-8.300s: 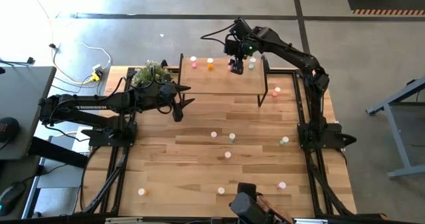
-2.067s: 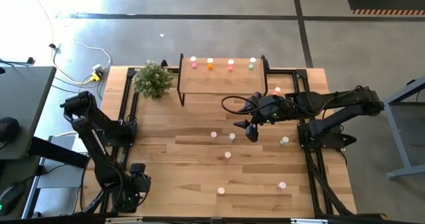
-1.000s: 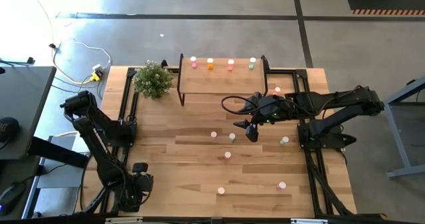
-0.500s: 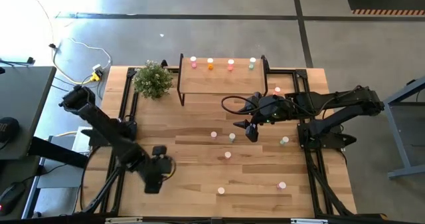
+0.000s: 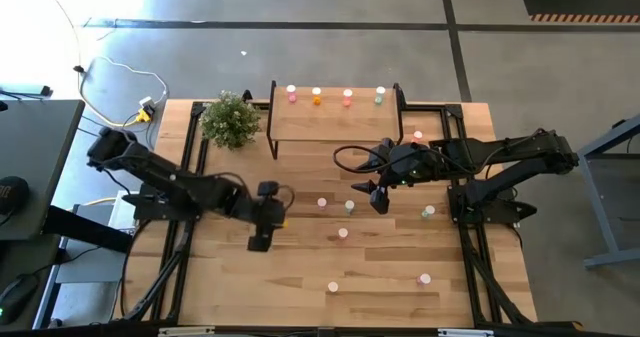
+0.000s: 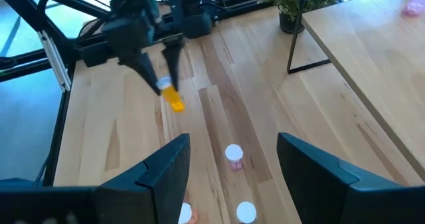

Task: Pick and place medicine bottles onto shelf by color
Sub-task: Put the left orange pill bottle aligned with the other orange pill bottle on the shelf

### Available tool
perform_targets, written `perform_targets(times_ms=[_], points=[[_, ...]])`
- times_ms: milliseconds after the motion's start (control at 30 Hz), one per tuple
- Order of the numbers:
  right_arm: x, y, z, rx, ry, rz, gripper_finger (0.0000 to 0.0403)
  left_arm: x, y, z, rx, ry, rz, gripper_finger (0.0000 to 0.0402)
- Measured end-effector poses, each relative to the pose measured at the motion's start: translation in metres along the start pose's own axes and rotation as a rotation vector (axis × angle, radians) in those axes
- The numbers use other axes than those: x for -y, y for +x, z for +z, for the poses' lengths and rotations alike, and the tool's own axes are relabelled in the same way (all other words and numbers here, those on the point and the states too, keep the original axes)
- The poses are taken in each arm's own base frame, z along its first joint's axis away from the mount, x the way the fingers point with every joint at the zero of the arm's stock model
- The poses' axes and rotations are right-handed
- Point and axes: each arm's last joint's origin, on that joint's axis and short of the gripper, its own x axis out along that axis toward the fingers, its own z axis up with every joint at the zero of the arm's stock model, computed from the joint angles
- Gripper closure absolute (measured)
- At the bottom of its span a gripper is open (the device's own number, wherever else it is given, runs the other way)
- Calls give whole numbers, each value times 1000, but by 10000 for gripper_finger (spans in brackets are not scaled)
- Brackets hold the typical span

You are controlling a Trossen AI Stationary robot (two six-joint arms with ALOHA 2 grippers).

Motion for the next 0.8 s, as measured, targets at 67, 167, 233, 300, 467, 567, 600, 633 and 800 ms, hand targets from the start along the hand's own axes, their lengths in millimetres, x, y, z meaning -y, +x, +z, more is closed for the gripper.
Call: perform_targets(times_ms=[67,167,233,300,467,567,600,633,800], points=[[0,0,0,1,3,0,185,-12,-2,9,21,26,20,282],[0,0,0,3,3,-6,185,-30,-8,22,55,58,56,282],[1,0,0,11,3,-30,185,-42,-11,29,74,70,72,282],[2,0,1,13,-11,-38,185,-55,-16,36,93,78,86,282],[9,1,3,15,-7,-56,185,-87,-28,50,134,91,153,282],[16,2,5,19,-20,-82,185,-106,-37,57,156,95,203,282],[19,2,6,21,-27,-91,185,-112,-39,58,161,96,220,282],[23,2,7,24,-30,-103,185,-118,-42,60,166,97,236,282],[44,1,13,36,-24,-169,185,-148,-60,67,196,97,324,282]])
